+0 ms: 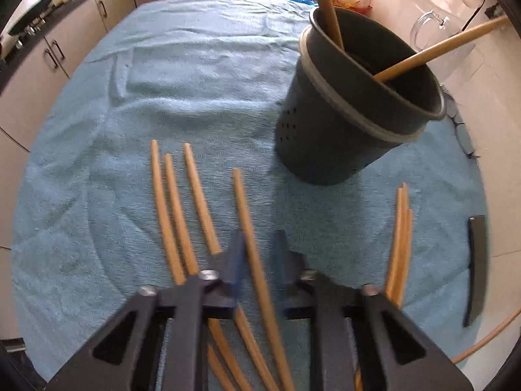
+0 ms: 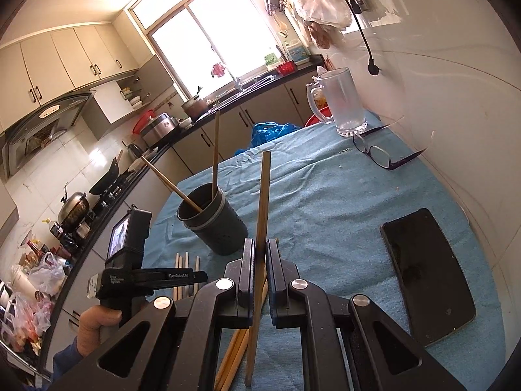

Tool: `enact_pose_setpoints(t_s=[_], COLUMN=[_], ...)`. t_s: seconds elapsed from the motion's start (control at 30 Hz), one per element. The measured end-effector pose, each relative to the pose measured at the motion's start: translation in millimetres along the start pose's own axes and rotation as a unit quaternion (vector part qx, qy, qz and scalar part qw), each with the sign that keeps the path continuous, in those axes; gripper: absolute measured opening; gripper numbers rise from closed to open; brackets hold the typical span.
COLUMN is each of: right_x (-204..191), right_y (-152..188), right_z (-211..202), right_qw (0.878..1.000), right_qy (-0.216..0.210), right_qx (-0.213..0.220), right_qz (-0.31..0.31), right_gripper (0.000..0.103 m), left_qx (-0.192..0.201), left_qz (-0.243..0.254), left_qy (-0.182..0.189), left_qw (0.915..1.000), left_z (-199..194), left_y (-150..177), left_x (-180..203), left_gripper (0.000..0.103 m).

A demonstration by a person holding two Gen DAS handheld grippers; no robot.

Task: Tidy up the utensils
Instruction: 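Lift the chopstick upright and carry it over the holder cup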

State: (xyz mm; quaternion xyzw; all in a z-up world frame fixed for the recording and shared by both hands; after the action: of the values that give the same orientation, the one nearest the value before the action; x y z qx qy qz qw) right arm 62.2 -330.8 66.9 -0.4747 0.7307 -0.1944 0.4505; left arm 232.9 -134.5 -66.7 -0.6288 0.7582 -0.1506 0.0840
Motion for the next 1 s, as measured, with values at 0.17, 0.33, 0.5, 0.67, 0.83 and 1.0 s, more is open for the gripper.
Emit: enact_pose_setpoints(t_s=[0.17, 0.33, 0.5, 0.67, 0.83, 1.0], right_x=[-1, -7, -15, -24, -32, -38], right_y=[0, -1, -3, -7, -7, -7], right_z=[-1, -8, -20, -28, -29, -29], right_qw=[1.000, 1.000, 0.999, 0.999, 0.999, 0.998], right_qy=[0.002, 0.005, 0.005, 0.008, 0.008, 0.007], right_qx=[0.002, 0.015, 0.031, 0.046, 0.048, 0.048], right_qz=[-0.002, -0.008, -0.010, -0.018, -0.023, -0.027], right_gripper=[0.007, 0.007, 0.007, 0.007, 0.007, 0.007], left_qx=[0.022, 0.074, 0.129, 0.174, 0.196, 0.201], left_qz=[0.000, 0.008, 0.010, 0.009, 0.005, -0.007], left_qy=[0.053, 0.087, 0.115, 0.132, 0.138, 0.141], left_qw=[0.9983, 0.9934, 0.9849, 0.9758, 0.9707, 0.9695], left_z=[-18, -68, -119, -154, -172, -175], left_y=[16, 35, 40, 35, 37, 35], left_x=[-2, -8, -13, -21, -33, -39], left_gripper=[0.006, 0.006, 0.006, 0.006, 0.006, 0.006])
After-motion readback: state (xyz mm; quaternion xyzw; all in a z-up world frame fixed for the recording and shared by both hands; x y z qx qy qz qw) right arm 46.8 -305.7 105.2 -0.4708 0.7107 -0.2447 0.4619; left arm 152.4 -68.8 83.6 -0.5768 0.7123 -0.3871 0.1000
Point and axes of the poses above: each gripper's, at about its wrist camera, not at the fingertips, and z roughly the way its jaws point, x to its right, y to its underside, the point moved 3 cm from there along z, roughly the way its jaws point, and after that the axes turned 1 degree about -y, right-handed, at the moved point
